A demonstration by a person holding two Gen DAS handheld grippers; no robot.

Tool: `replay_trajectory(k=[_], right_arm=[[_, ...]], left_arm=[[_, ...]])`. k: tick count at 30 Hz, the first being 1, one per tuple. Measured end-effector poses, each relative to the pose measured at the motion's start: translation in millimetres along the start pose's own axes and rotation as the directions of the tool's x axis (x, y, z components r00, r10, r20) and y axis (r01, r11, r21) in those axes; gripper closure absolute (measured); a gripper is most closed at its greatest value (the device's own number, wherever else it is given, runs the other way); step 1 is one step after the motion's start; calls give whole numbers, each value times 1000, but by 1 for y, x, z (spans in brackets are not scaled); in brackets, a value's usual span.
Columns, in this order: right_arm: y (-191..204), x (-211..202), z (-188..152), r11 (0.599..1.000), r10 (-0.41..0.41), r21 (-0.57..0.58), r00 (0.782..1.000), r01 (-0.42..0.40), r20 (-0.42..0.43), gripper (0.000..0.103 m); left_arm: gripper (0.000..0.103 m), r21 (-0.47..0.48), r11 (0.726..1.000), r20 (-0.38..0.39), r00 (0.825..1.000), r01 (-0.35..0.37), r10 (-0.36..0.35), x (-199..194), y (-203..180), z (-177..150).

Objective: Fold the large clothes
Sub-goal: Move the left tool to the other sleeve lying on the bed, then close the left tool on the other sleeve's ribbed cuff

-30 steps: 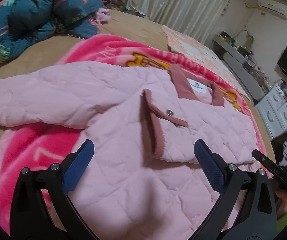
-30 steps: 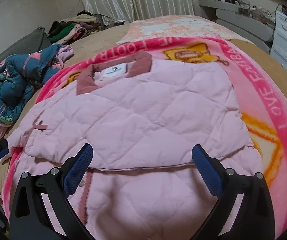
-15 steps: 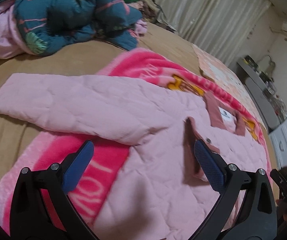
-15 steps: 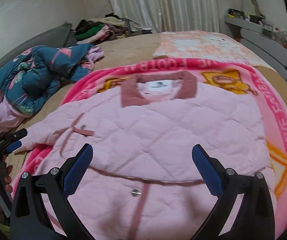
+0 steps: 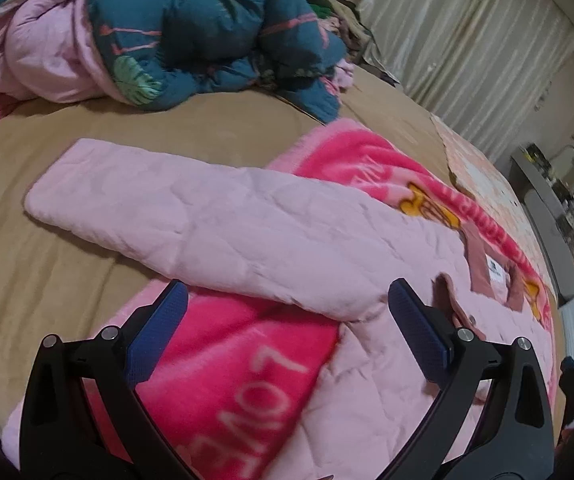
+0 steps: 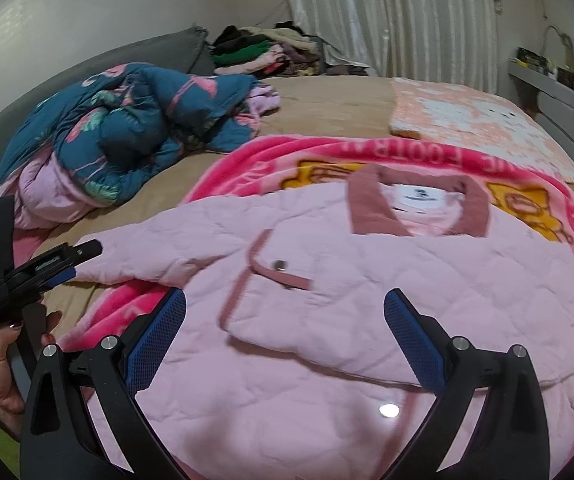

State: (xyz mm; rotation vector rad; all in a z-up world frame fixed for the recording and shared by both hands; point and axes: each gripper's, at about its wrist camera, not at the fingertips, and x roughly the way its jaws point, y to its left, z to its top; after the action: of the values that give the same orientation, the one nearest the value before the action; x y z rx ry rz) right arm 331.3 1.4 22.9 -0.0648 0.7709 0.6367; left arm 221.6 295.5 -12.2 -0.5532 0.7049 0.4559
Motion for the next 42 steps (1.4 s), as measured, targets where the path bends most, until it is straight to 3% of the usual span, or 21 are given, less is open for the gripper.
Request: replay_trajectory(k=[8,20,33,42], right_arm=[[50,16,11,995,57,-76,998,-58,-13,4],[103,48,22,981,115,-154,993,-120,-39,4],[142,90,18,965,143,-208,985,-161,-101,4],[131,99,12,967,132,-203,984,-154,-120,4]], left_arm=[[9,-69,995,32,997,-66,68,-2,33,12],[9,-141,982,-9,992,-127,128,19,69,14],[9,-295,940,-82,985,-169,152,56,126,14],[9,-410,899,-94,987,-157,129,82,167,20]])
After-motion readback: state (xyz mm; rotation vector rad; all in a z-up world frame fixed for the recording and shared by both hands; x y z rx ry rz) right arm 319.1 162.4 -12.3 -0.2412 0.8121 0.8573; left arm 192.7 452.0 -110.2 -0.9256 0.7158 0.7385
